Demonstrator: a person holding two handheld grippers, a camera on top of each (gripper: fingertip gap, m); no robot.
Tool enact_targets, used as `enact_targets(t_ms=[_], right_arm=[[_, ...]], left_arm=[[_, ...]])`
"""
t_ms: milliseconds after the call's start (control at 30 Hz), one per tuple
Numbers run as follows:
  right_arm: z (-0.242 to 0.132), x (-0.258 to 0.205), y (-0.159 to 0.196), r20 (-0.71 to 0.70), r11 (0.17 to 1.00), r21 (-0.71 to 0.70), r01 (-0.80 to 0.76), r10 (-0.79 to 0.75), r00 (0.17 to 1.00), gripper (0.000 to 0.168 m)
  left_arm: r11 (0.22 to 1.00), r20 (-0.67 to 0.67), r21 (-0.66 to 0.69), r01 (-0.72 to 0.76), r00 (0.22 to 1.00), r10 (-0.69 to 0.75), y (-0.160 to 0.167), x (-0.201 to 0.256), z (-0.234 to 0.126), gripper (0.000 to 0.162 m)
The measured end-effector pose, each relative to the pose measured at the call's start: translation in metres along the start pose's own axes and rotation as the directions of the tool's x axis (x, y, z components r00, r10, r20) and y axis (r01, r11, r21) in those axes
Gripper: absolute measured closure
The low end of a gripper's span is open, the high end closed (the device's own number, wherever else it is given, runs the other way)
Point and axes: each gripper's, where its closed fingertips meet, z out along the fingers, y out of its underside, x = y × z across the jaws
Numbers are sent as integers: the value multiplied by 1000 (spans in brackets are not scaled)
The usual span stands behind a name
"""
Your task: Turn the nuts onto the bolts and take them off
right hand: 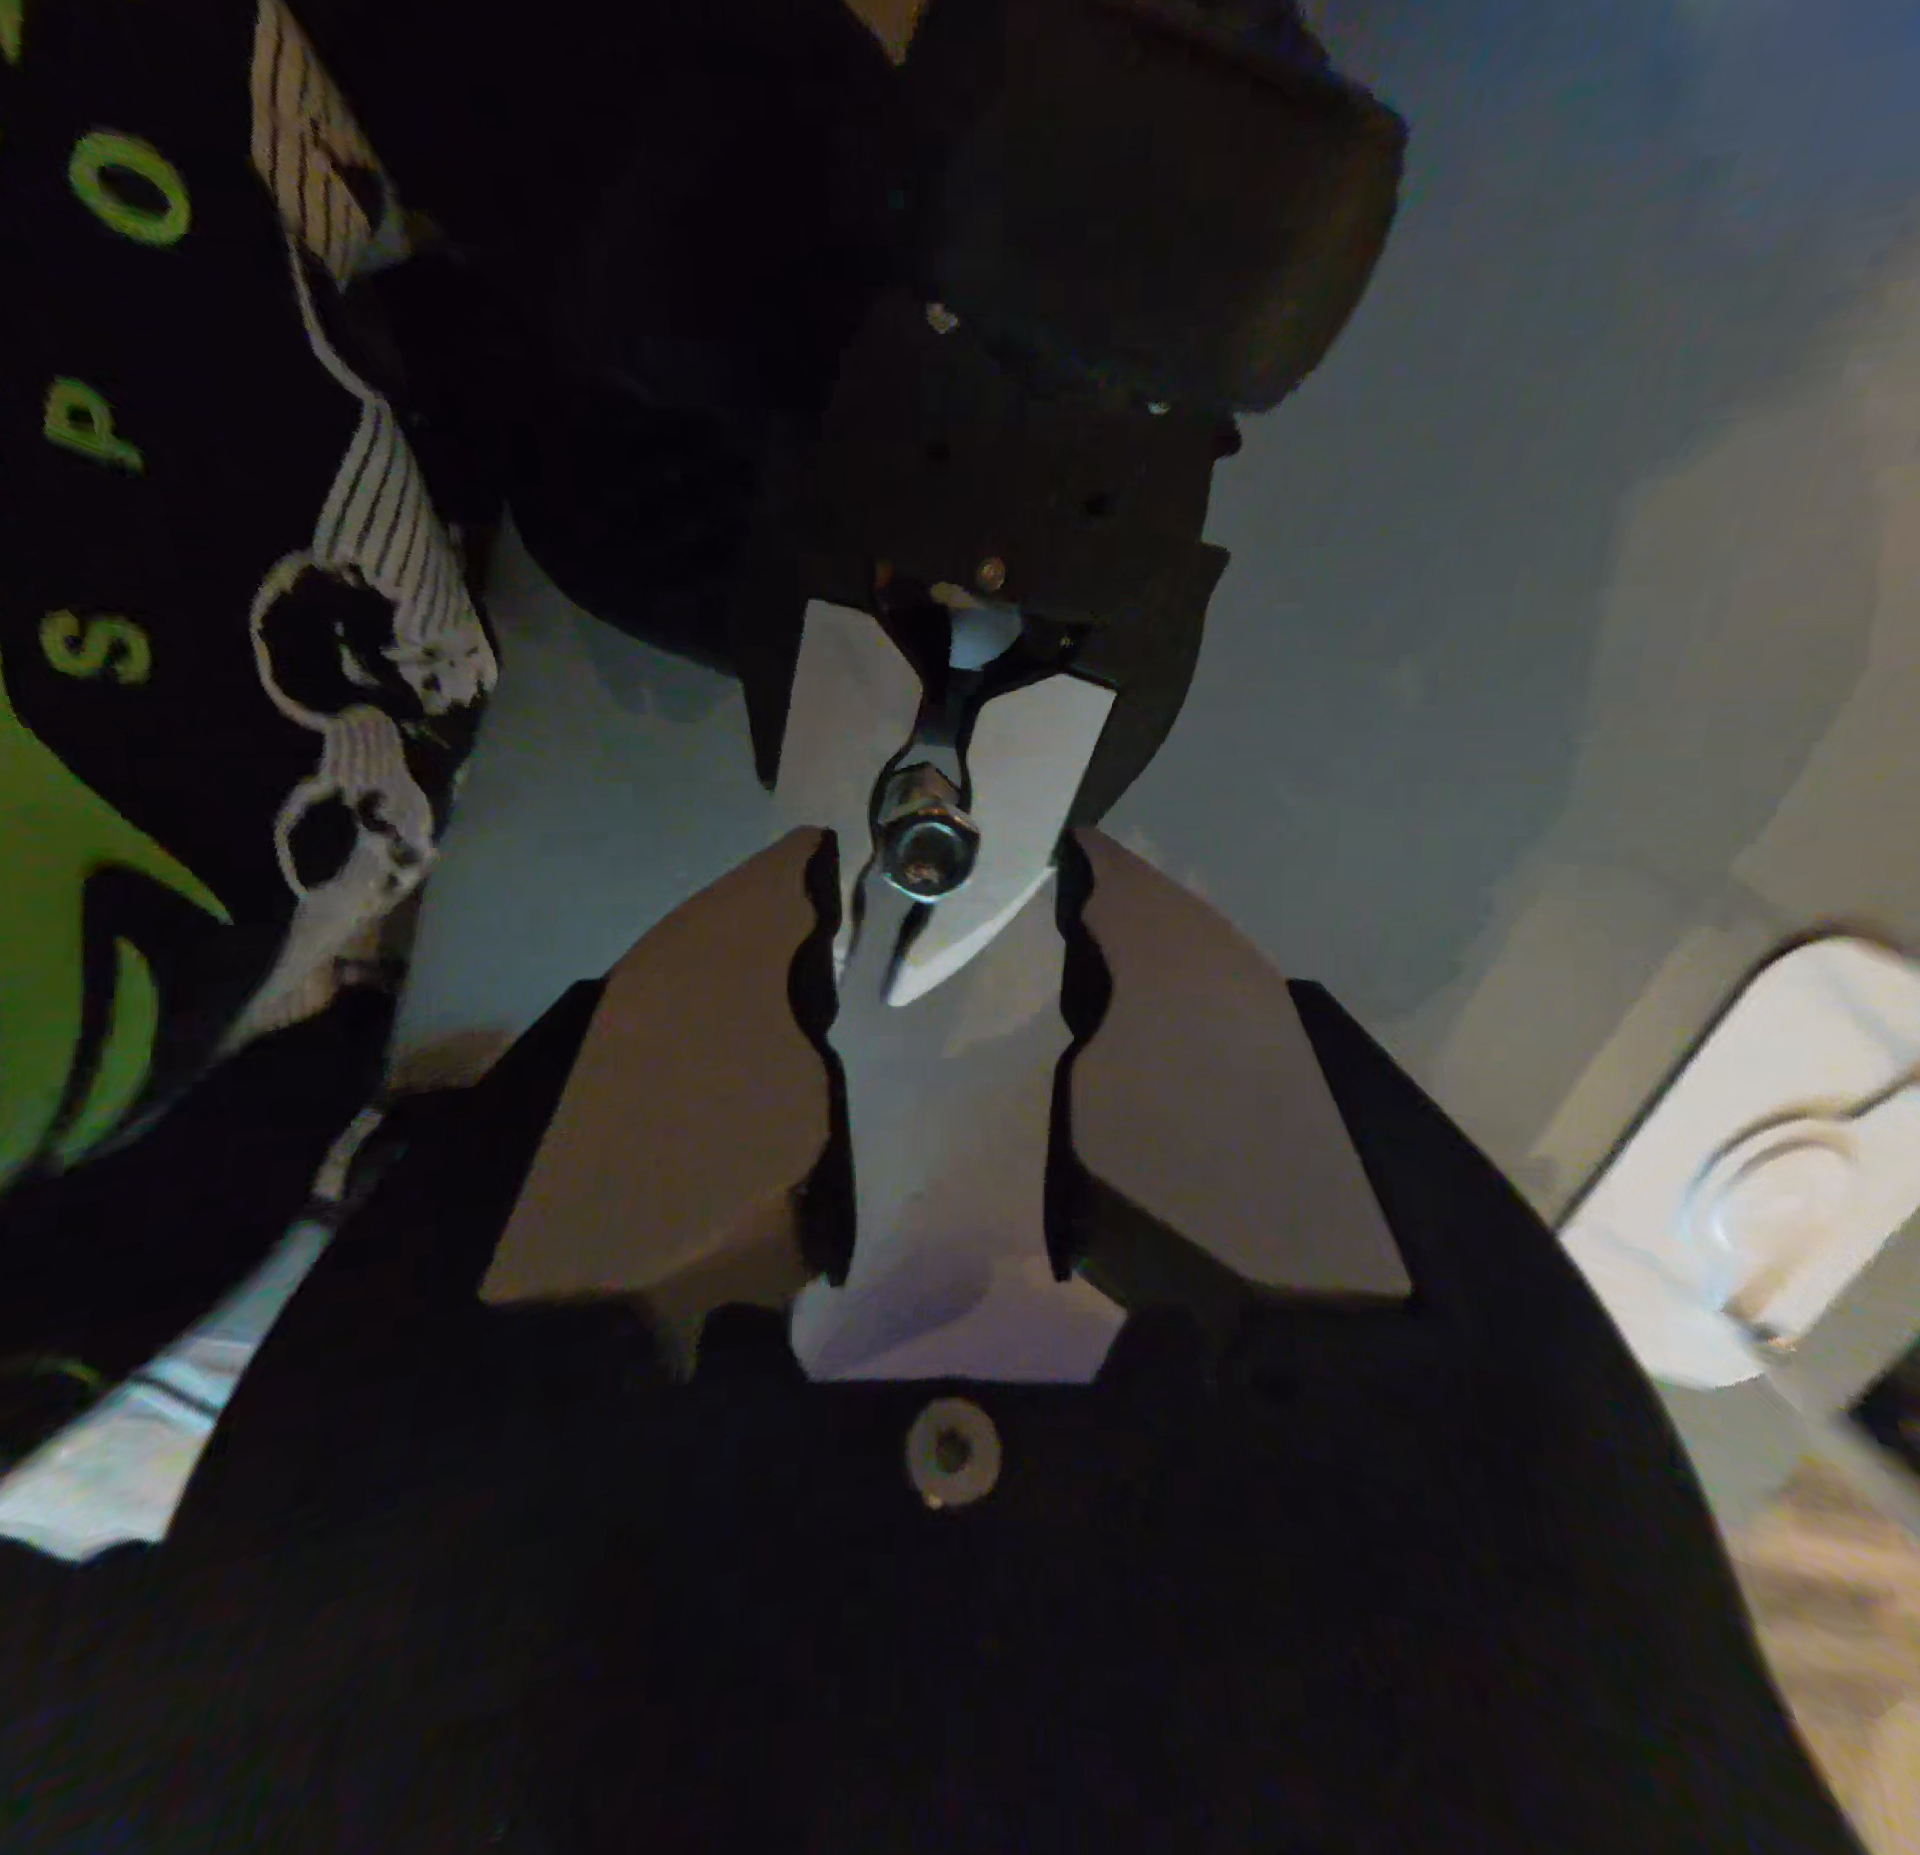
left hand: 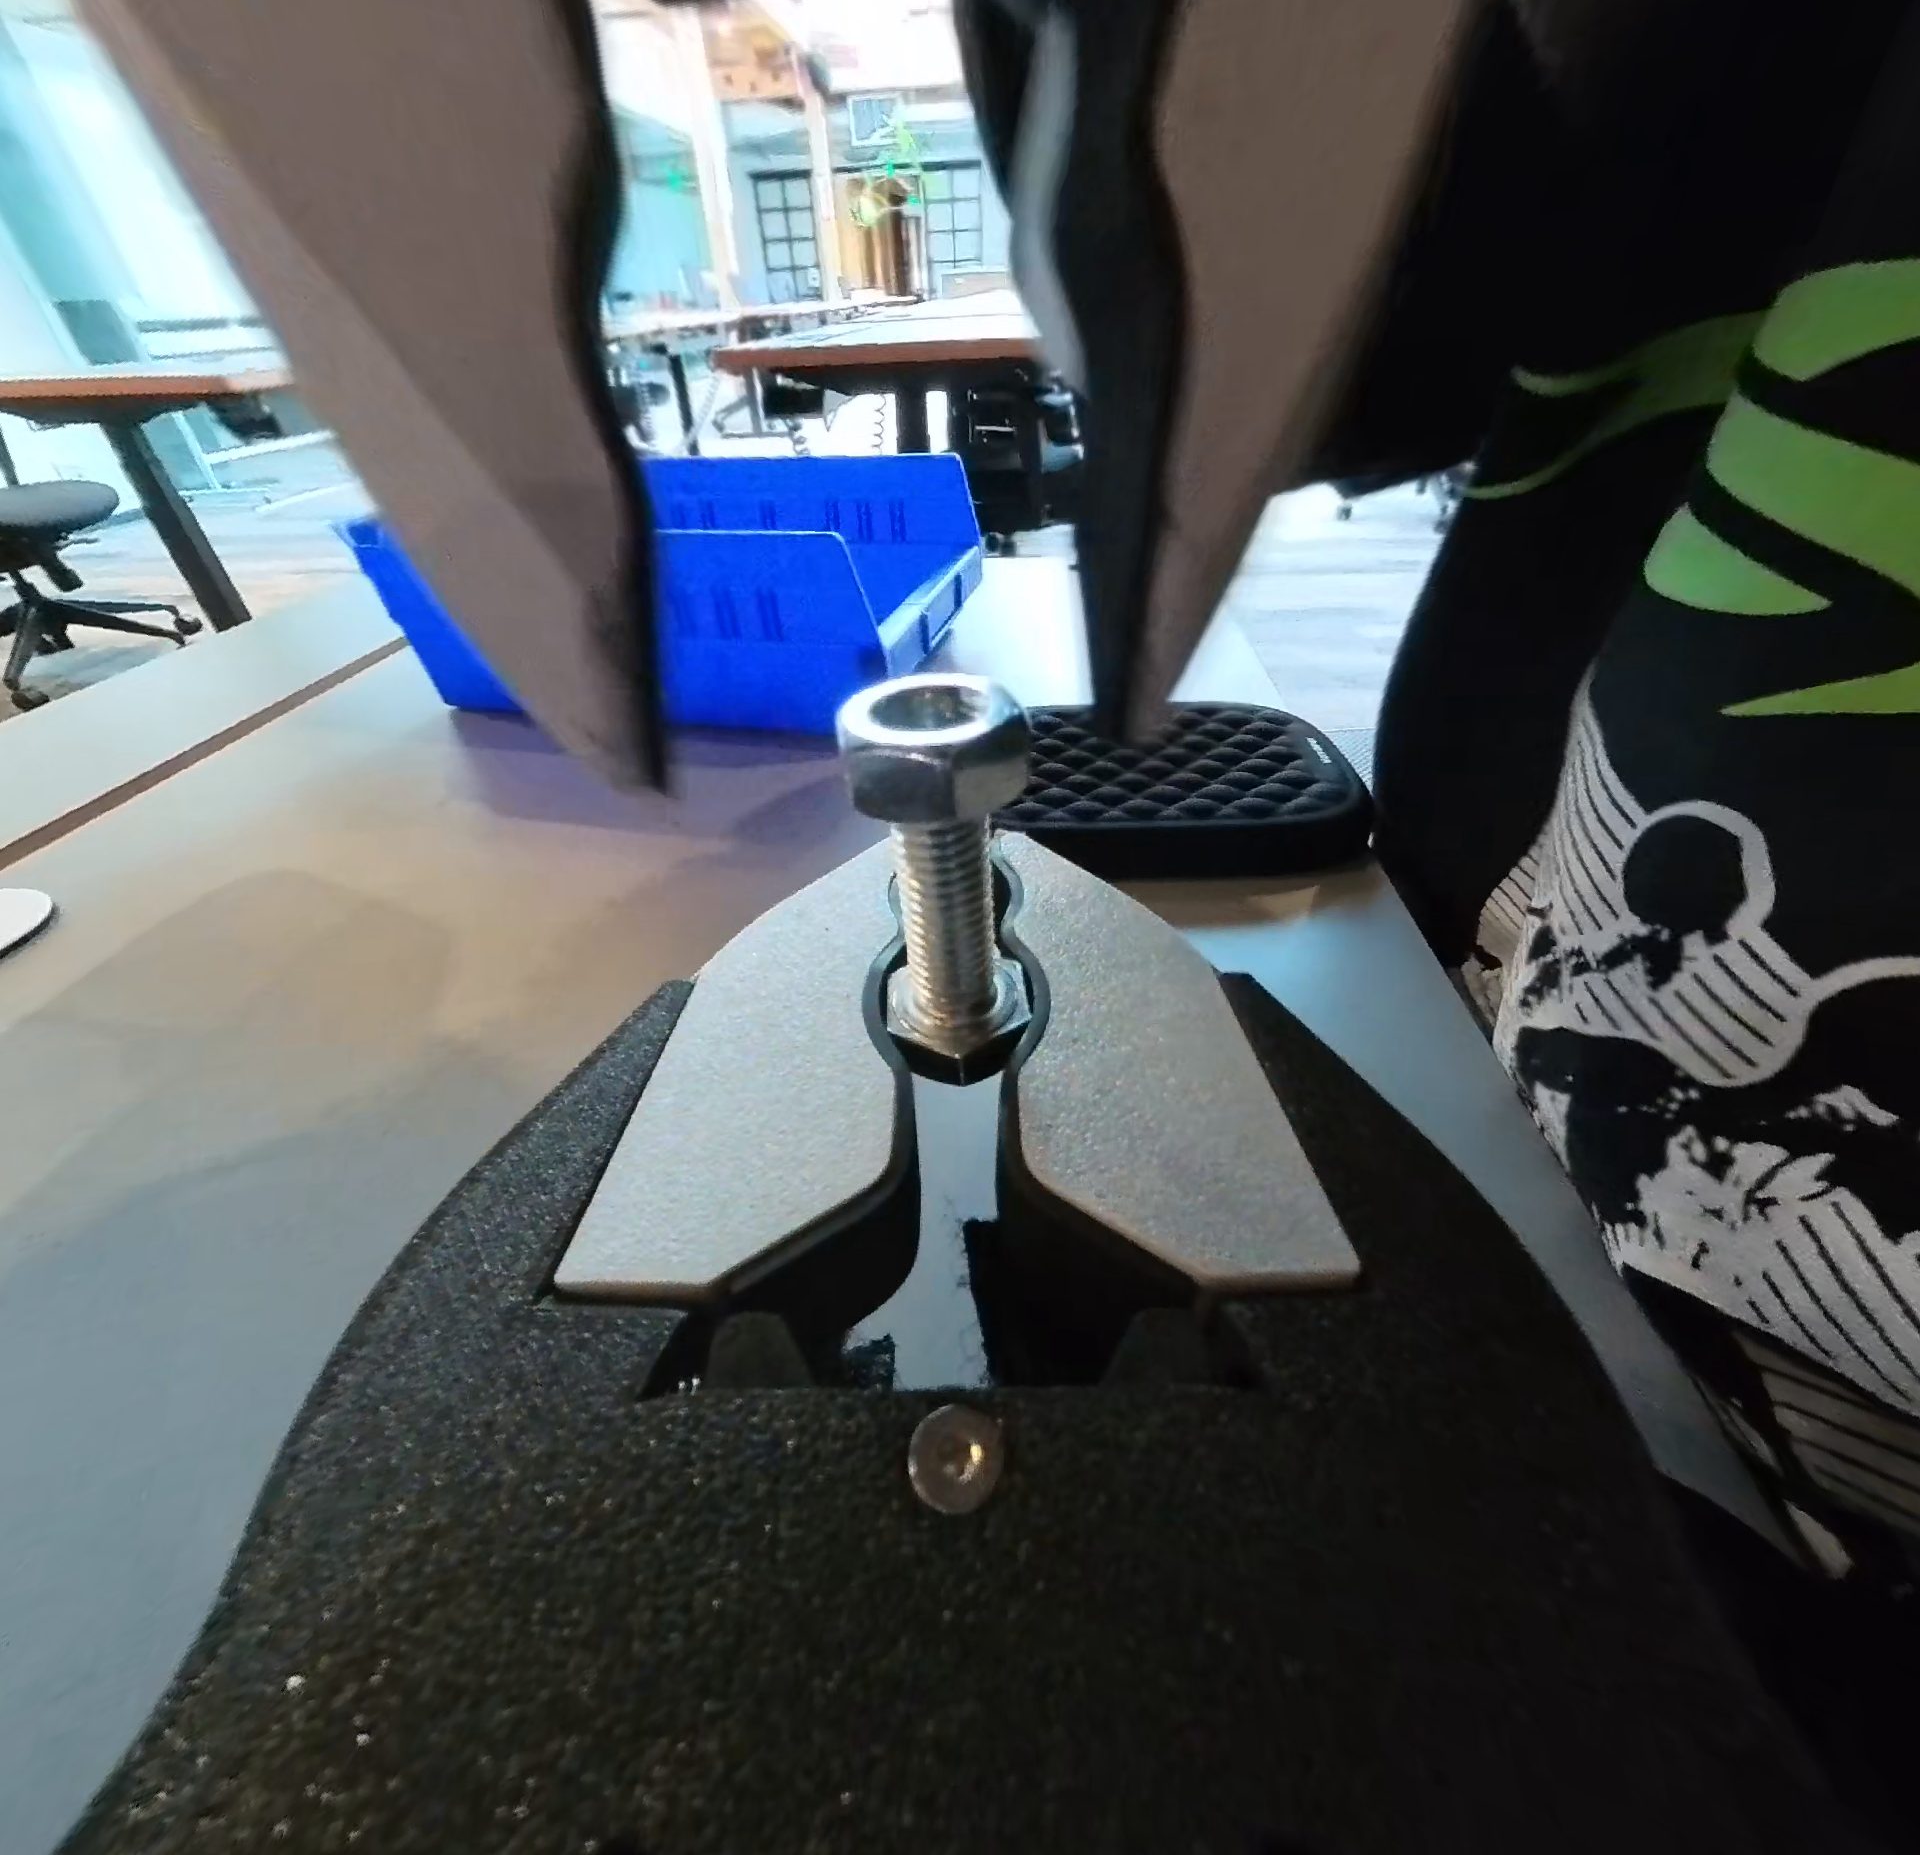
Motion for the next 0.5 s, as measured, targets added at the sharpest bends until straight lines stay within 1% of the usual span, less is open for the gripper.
enact_targets(t_ms=[33, 67, 100, 133, 167, 200, 233, 333, 400, 500], right_arm=[[-4, 1, -1, -1, 993, 15, 116, -116, 993, 128], [-7, -1, -3, 0, 959, 40, 279, -279, 960, 127], [-8, -5, -3, 0, 892, 59, 449, -450, 893, 127], [-8, -8, -1, -1, 809, 61, 585, -586, 810, 128], [-7, -10, 1, 16, 734, 55, 677, -679, 734, 128], [-6, -12, 1, 35, 685, 58, 726, -728, 684, 128], [-6, -14, 0, 66, 656, 67, 751, -754, 653, 130], [-4, -11, -2, 124, 592, 71, 803, -804, 581, 132], [-1, -8, -1, 154, 565, 58, 823, -820, 552, 136], [1, -8, 0, 179, 553, 50, 832, -824, 537, 145]], left_arm=[[1000, -4, 1, -2, 1000, 2, 0, 1, 0, 152], [1000, -8, 3, 0, 1000, 0, -1, 1, 0, 152], [1000, -13, 4, 3, 1000, -2, -1, 1, 0, 152], [1000, -16, 4, 3, 1000, -3, -1, 1, 0, 152], [1000, -18, 2, 3, 1000, -3, 0, 2, 0, 152], [1000, -20, 1, 0, 1000, 0, 0, 2, 0, 152], [1000, -22, 0, -3, 1000, 3, 0, 3, 1, 152], [1000, -25, -4, -11, 1000, 11, 0, 4, 1, 152], [1000, -27, -6, -12, 1000, 12, 0, 4, 2, 152], [1000, -28, -4, -10, 1000, 10, 0, 4, 2, 152]])
